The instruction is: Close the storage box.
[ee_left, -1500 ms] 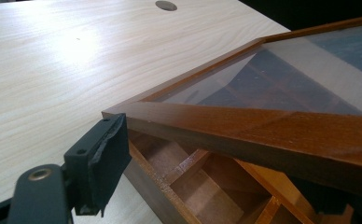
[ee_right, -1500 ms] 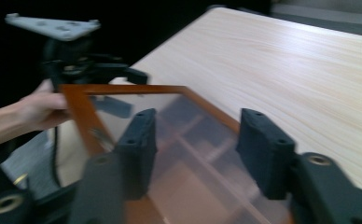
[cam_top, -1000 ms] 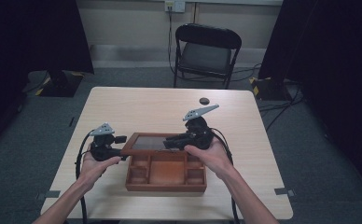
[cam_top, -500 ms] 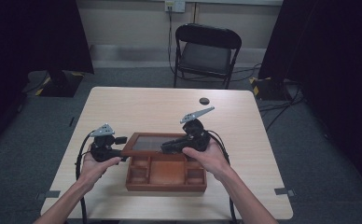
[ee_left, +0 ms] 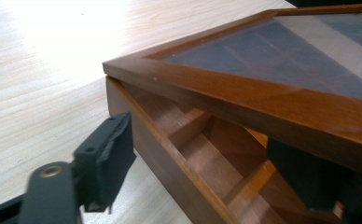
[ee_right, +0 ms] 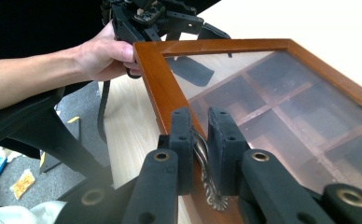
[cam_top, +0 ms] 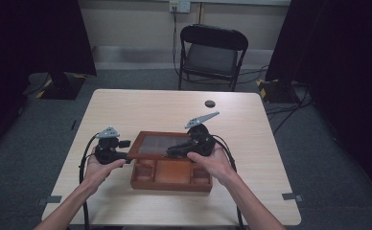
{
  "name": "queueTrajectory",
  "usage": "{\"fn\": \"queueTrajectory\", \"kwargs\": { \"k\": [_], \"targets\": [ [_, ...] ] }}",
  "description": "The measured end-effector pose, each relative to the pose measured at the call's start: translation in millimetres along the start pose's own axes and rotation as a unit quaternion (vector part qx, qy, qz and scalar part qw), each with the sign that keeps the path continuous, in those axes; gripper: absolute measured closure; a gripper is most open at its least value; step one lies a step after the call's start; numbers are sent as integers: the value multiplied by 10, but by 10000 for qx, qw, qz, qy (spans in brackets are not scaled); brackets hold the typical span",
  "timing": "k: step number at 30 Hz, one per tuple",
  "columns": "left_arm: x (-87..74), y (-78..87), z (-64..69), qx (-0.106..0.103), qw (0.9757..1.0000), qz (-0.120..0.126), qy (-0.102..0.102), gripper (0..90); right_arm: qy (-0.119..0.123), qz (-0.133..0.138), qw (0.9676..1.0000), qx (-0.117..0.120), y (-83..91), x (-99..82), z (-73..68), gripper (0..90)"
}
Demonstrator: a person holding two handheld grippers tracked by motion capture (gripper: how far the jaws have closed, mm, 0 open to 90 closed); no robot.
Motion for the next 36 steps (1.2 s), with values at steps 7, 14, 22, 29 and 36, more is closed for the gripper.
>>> {"fn": "queueTrajectory", "kwargs": {
  "k": [7, 14, 22, 29, 36],
  "targets": [
    [-35, 4, 11, -96, 9999, -67, -43, 238, 50, -97, 9999, -18, -14, -29, 2, 813],
    [-58, 42, 4, -163, 9999, -29, -4, 230, 112, -150, 9998, -53, -19, -38, -9, 813],
    [-93, 13, -67, -109, 9998, -179, 75, 218, 128, -256, 9996, -47, -15, -114, -14, 812],
    [-97, 31, -132, 4, 9998, -160, 144, 217, 183, -303, 9993, -107, -14, -123, -28, 812],
    [-133, 81, -313, 259, 9990, -184, 317, 217, 203, -319, 9992, -122, -18, -129, -34, 812]
  ]
}}
Point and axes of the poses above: each handheld gripper's, and its own axes: y roughly backward along the jaws, x roughly out of its top, z roughly to its right, the point moved 3 cm from there along -y, roughly forward along the jaws, and after that the axes turned 2 degrees about -z, right-handed, at the moved point
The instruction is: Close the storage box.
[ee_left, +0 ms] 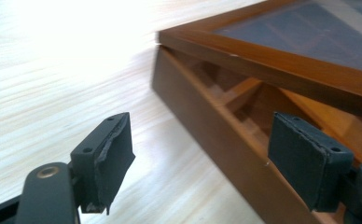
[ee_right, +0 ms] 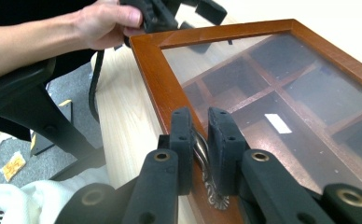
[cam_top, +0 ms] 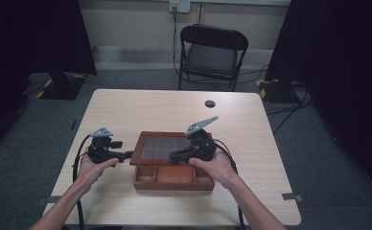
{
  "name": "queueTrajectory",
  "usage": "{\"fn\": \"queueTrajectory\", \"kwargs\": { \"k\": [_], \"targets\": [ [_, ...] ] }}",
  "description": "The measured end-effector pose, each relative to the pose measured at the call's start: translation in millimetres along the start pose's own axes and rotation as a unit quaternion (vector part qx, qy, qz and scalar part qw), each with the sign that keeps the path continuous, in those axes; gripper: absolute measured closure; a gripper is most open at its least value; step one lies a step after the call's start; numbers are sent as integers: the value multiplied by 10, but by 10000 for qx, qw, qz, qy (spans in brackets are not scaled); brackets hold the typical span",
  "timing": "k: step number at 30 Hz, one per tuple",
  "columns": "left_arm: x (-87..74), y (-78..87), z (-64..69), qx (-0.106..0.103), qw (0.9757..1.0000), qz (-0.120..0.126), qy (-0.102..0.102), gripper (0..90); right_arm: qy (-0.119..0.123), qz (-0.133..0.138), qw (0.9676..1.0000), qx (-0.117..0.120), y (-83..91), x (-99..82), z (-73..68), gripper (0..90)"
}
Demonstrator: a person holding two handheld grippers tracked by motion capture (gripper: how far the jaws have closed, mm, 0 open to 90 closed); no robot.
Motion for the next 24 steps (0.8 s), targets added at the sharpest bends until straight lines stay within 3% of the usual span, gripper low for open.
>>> {"fn": "queueTrajectory", "kwargs": {
  "k": [4, 10, 16, 24],
  "targets": [
    [-1, 37, -57, 106, 9999, 11, 17, 221, 28, -57, 10000, 16, -26, -18, -5, 813],
    [5, 48, -41, 67, 9999, 14, 147, 224, 49, -125, 9999, 11, -64, -62, -12, 813],
    [11, 45, -20, 69, 10000, -1, 69, 224, 61, -177, 9998, 13, -81, -84, -16, 814],
    [9, 72, -71, 124, 9999, 27, 118, 224, 111, -306, 9995, 49, -133, -132, -16, 816]
  ]
}}
Point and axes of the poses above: each handheld gripper's, and its own axes: y roughly backward along the jaws, x roughly out of its top, z roughly to its right, the point moved 3 cm from there along -y, roughly forward along the jaws, and after that the axes turned 2 degrees about -z, right-handed, at the moved point
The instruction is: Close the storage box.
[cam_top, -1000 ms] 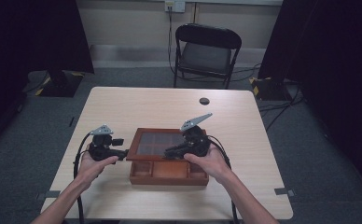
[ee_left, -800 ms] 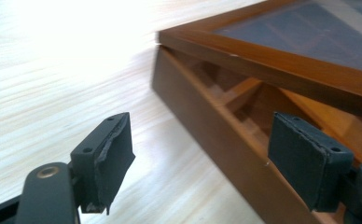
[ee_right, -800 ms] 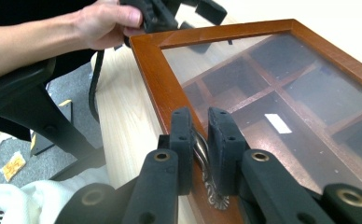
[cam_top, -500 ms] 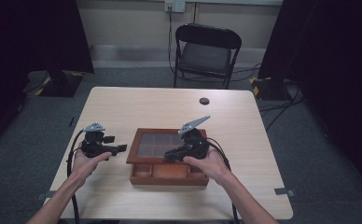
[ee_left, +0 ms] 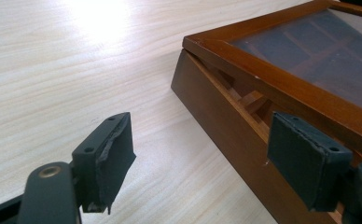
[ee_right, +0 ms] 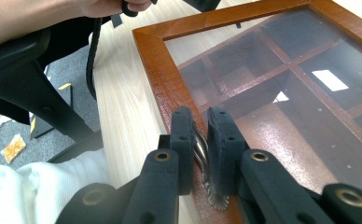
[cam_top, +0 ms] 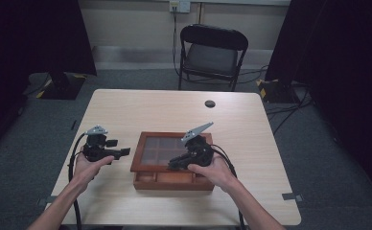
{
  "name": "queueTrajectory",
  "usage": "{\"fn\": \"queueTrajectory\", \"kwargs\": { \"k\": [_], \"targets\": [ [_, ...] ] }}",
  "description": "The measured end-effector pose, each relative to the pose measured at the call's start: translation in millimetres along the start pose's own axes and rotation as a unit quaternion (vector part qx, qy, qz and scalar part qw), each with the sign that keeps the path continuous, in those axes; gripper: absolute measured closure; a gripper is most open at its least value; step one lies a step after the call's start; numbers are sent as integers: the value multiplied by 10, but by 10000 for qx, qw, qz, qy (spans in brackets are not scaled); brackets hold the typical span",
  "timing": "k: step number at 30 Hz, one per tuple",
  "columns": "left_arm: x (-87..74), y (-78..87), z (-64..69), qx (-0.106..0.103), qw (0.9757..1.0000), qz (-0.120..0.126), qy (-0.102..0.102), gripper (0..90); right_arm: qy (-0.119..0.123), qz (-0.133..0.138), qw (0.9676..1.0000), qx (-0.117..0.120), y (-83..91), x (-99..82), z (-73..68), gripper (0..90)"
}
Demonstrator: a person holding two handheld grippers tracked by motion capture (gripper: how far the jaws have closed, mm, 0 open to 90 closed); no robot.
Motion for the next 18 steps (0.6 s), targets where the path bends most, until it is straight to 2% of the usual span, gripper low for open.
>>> {"fn": "queueTrajectory", "kwargs": {
  "k": [4, 12, 18],
  "targets": [
    [-3, -4, 3, -8, 10000, -2, 31, 224, -23, -85, 10000, 22, -30, -18, 2, 817],
    [-13, -34, 27, -46, 9999, -101, -45, 224, -46, -256, 9996, 71, -110, -81, 13, 818],
    [-21, -45, 21, -58, 9999, -114, -9, 223, -21, -296, 9995, 93, -131, -89, 28, 819]
  ]
}}
Point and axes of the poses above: each handheld gripper's, and its own axes: y roughly backward along the jaws, x roughly out of its top, z roughly to its right, the point moved 3 cm from there along -y, roughly forward along the jaws, and after that the axes turned 2 degrees about -z, right-handed, at the moved point
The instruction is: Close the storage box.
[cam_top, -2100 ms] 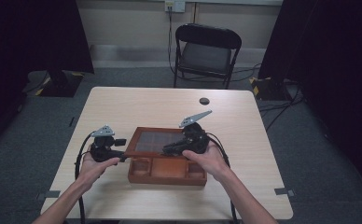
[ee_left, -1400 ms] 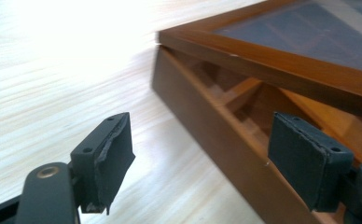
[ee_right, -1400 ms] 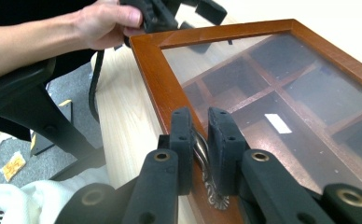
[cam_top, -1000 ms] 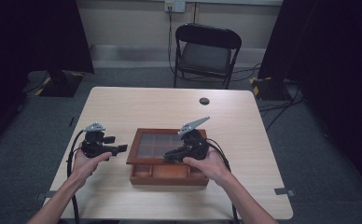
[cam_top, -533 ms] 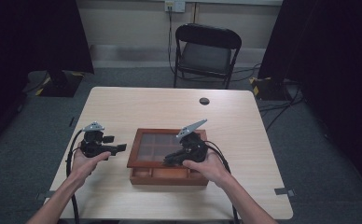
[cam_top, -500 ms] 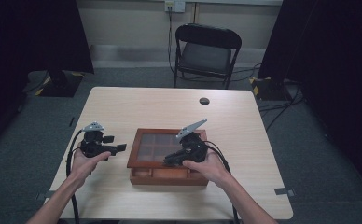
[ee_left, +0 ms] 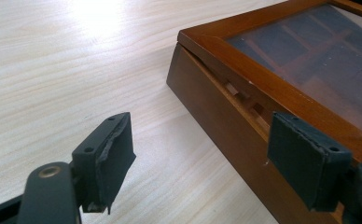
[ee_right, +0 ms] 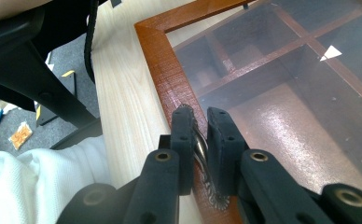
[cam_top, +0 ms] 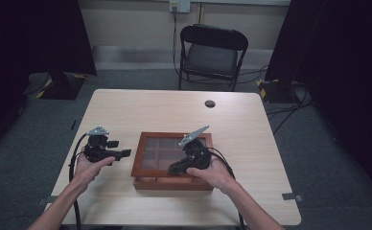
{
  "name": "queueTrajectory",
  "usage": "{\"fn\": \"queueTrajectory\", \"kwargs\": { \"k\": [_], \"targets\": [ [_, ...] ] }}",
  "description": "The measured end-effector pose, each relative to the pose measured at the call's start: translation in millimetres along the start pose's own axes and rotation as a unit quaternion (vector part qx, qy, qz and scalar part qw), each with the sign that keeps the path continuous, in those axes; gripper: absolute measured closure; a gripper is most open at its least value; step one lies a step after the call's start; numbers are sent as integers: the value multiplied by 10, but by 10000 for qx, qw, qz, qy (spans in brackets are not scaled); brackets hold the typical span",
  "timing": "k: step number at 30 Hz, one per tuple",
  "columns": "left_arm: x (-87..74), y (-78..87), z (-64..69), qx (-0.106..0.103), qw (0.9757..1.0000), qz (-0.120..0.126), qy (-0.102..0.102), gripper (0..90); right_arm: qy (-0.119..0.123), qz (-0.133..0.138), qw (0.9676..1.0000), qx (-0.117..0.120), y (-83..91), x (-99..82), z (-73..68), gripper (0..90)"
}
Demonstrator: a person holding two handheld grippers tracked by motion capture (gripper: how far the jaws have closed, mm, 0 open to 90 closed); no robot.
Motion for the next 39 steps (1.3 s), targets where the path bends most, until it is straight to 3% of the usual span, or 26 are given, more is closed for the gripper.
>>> {"fn": "queueTrajectory", "kwargs": {
  "k": [29, 39],
  "targets": [
    [-5, -10, 12, -75, 10000, -29, -54, 206, -126, -407, 9991, 84, -253, -142, 53, 825],
    [-7, -25, 18, -43, 10000, -71, -46, 206, -246, -286, 9992, 165, -268, -177, 85, 823]
  ]
}}
Point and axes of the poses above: each handheld gripper's, and its own axes: y roughly backward along the jaws, x roughly out of its top, z roughly to its right, the point moved 3 cm from there along -y, roughly forward along the jaws, and after that the axes turned 2 degrees about -z, right-handed, at the moved point
